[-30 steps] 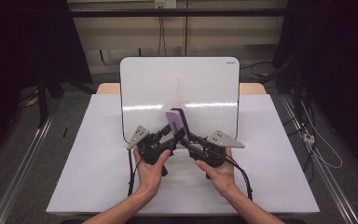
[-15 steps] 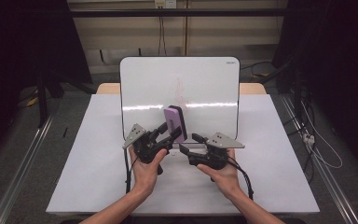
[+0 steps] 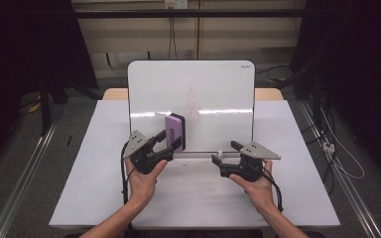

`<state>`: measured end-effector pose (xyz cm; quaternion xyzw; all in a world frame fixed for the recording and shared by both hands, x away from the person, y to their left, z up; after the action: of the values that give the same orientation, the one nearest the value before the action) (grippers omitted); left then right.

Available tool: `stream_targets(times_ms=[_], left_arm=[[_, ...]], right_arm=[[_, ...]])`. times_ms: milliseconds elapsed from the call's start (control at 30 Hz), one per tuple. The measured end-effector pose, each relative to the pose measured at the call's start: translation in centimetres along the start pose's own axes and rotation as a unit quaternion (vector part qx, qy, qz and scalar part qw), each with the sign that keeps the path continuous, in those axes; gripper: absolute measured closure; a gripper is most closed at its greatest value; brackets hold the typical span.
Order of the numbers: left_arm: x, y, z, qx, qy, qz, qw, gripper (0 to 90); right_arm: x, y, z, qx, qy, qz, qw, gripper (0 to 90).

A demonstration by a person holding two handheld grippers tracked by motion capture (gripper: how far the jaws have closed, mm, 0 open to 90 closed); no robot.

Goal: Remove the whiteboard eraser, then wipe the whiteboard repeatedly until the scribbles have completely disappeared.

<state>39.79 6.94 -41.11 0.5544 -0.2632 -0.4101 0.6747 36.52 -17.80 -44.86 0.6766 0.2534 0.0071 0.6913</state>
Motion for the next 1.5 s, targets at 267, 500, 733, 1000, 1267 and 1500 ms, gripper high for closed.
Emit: stream_targets(times_ms=[267, 500, 733, 1000, 1267, 1500], left_arm=[[-1.1, 0.2, -0.4, 0.059, 0.035, -0.057, 0.996, 41.1], [-1.6, 1.1, -0.6, 0.11, 0.061, -0.099, 0.9871, 41.1], [-1.7, 1.8, -1.5, 0.146, 0.087, -0.13, 0.9768, 41.1], [-0.5, 2.8, -2.3, 0.199, 0.129, -0.145, 0.9606, 41.1], [2.5, 4.9, -3.1, 0.225, 0.138, -0.155, 0.9521, 41.1], [5.3, 7.0, -3.7, 0.233, 0.142, -0.155, 0.9495, 41.1]], right_arm=[[-1.1, -0.9, 2.0, -0.01, -0.039, -0.014, 0.9991, 9.9], [-2.5, -0.8, 3.5, -0.012, -0.054, -0.01, 0.9984, 7.2], [-3.9, -1.9, 4.1, -0.02, -0.057, -0.03, 0.9977, 6.7], [-3.9, -2.5, 5.1, -0.013, -0.069, -0.029, 0.9971, 5.4], [-4.2, -2.9, 5.6, -0.012, -0.079, -0.031, 0.9963, 5.6], [-4.3, -2.8, 5.2, -0.015, -0.072, -0.029, 0.9968, 5.6]])
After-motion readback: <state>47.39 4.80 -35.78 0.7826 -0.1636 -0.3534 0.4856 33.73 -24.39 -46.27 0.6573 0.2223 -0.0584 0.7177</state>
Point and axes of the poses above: each handheld gripper's, and its own axes: x roughly forward along the jaws, y roughly out of its top, z roughly to its right, the point moved 5 cm from there along x, roughly forward along the jaws, and after that the axes turned 12 degrees about -y, right-handed, at the moved point
